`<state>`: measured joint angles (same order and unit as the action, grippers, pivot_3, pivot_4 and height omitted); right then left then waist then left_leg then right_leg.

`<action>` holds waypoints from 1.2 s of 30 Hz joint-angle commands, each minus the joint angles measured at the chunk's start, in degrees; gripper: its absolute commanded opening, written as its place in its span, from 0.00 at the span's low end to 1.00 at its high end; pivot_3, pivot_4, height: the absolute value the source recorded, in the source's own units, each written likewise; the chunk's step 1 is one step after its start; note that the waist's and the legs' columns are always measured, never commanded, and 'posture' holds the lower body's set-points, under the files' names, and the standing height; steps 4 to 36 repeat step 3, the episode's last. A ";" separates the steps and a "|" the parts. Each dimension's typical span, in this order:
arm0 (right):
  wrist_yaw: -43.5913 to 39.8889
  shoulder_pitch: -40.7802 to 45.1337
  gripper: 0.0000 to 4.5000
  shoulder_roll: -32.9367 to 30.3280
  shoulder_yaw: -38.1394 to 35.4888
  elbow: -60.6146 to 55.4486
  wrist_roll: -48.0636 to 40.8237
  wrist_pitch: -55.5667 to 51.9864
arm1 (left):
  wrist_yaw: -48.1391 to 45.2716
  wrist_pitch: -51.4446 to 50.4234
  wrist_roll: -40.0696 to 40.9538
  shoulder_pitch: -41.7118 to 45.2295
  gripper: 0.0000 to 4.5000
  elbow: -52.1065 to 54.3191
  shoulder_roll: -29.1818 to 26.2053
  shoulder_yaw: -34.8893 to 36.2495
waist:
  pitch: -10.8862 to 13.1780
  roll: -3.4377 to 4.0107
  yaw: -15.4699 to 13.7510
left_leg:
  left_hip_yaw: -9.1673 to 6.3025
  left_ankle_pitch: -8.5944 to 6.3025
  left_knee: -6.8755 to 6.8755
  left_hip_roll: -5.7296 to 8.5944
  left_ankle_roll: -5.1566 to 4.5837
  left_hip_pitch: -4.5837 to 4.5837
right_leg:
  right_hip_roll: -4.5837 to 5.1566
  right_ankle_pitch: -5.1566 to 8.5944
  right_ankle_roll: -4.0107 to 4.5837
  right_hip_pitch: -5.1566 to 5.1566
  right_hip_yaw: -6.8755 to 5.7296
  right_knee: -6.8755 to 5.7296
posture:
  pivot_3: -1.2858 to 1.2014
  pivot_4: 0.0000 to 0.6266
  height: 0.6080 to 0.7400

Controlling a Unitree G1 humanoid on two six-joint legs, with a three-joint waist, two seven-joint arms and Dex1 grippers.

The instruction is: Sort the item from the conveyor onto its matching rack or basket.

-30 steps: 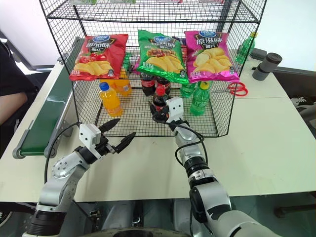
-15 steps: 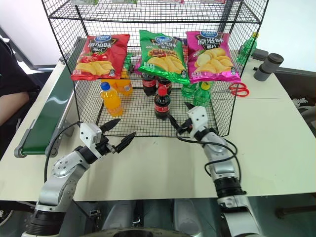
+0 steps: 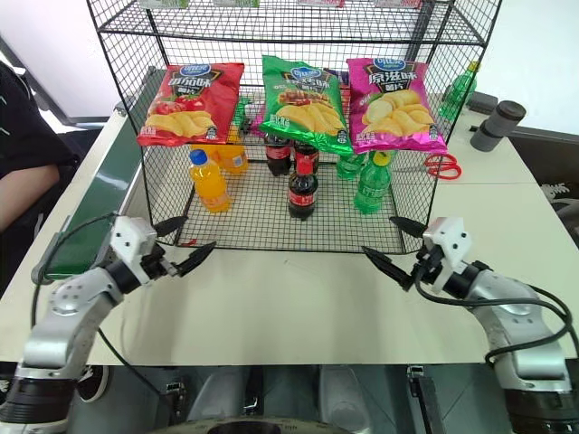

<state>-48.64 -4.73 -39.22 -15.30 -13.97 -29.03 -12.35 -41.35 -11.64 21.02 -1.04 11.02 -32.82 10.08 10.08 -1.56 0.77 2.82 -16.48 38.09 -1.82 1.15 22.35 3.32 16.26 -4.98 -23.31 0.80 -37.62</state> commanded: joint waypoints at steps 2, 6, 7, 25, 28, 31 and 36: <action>0.52 0.59 0.98 -0.23 -1.40 -3.32 -0.90 -0.79 | -2.87 1.76 1.66 0.03 1.00 -0.17 -1.01 1.70 | 0.00 0.00 -0.09 | -0.01 0.00 0.00 0.00 0.00 0.01 | 0.00 0.00 0.00 0.02 0.00 0.03 | 0.52 0.24 1.00; 0.70 0.78 0.98 -0.12 -1.26 -3.47 -0.82 -1.02 | -3.32 1.76 1.84 -0.05 1.00 -0.18 -1.14 1.75 | 0.00 0.00 -0.09 | -0.01 0.00 0.00 0.00 0.00 0.01 | 0.00 0.00 0.00 0.02 -0.01 0.04 | 0.52 0.24 1.00; 0.70 0.78 0.98 -0.12 -1.26 -3.47 -0.82 -1.02 | -3.32 1.76 1.84 -0.05 1.00 -0.18 -1.14 1.75 | 0.00 0.00 -0.09 | -0.01 0.00 0.00 0.00 0.00 0.01 | 0.00 0.00 0.00 0.02 -0.01 0.04 | 0.52 0.24 1.00; 0.70 0.78 0.98 -0.12 -1.26 -3.47 -0.82 -1.02 | -3.32 1.76 1.84 -0.05 1.00 -0.18 -1.14 1.75 | 0.00 0.00 -0.09 | -0.01 0.00 0.00 0.00 0.00 0.01 | 0.00 0.00 0.00 0.02 -0.01 0.04 | 0.52 0.24 1.00; 0.70 0.78 0.98 -0.12 -1.26 -3.47 -0.82 -1.02 | -3.32 1.76 1.84 -0.05 1.00 -0.18 -1.14 1.75 | 0.00 0.00 -0.09 | -0.01 0.00 0.00 0.00 0.00 0.01 | 0.00 0.00 0.00 0.02 -0.01 0.04 | 0.52 0.24 1.00; 0.70 0.78 0.98 -0.12 -1.26 -3.47 -0.82 -1.02 | -3.32 1.76 1.84 -0.05 1.00 -0.18 -1.14 1.75 | 0.00 0.00 -0.09 | -0.01 0.00 0.00 0.00 0.00 0.01 | 0.00 0.00 0.00 0.02 -0.01 0.04 | 0.52 0.24 1.00; 0.70 0.78 0.98 -0.12 -1.26 -3.47 -0.82 -1.02 | -3.32 1.76 1.84 -0.05 1.00 -0.18 -1.14 1.75 | 0.00 0.00 -0.09 | -0.01 0.00 0.00 0.00 0.00 0.01 | 0.00 0.00 0.00 0.02 -0.01 0.04 | 0.52 0.24 1.00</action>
